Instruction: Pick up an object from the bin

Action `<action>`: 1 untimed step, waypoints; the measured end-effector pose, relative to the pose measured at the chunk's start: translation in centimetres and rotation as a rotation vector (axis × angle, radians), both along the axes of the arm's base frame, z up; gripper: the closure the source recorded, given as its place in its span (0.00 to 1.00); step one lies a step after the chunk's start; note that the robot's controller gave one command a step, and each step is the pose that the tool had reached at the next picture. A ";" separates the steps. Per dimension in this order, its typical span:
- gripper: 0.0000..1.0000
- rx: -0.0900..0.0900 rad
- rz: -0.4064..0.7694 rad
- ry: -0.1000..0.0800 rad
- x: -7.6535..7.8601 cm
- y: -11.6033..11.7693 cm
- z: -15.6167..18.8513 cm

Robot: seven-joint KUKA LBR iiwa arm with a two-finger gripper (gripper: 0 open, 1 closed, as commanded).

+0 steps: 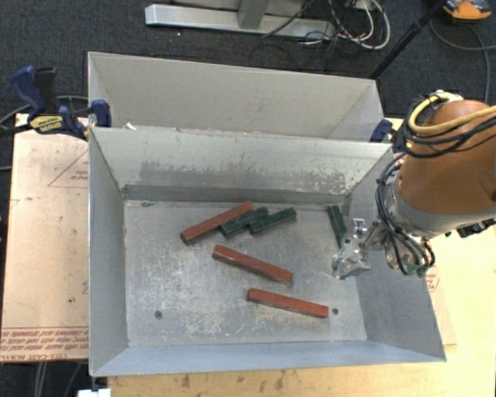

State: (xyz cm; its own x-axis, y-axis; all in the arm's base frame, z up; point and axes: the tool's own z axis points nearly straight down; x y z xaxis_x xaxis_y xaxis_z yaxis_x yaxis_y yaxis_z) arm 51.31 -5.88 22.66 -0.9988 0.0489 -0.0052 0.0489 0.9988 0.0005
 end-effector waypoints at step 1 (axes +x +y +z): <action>0.00 0.000 0.001 0.003 -0.1 0.0 -0.1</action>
Offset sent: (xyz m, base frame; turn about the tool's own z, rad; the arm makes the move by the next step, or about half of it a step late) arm 0.0000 0.0000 0.0000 0.0000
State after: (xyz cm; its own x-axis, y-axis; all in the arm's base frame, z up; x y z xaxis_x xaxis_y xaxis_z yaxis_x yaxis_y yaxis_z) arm 51.25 -5.85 22.57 -0.9988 0.0481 -0.0026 0.0481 0.9988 0.0005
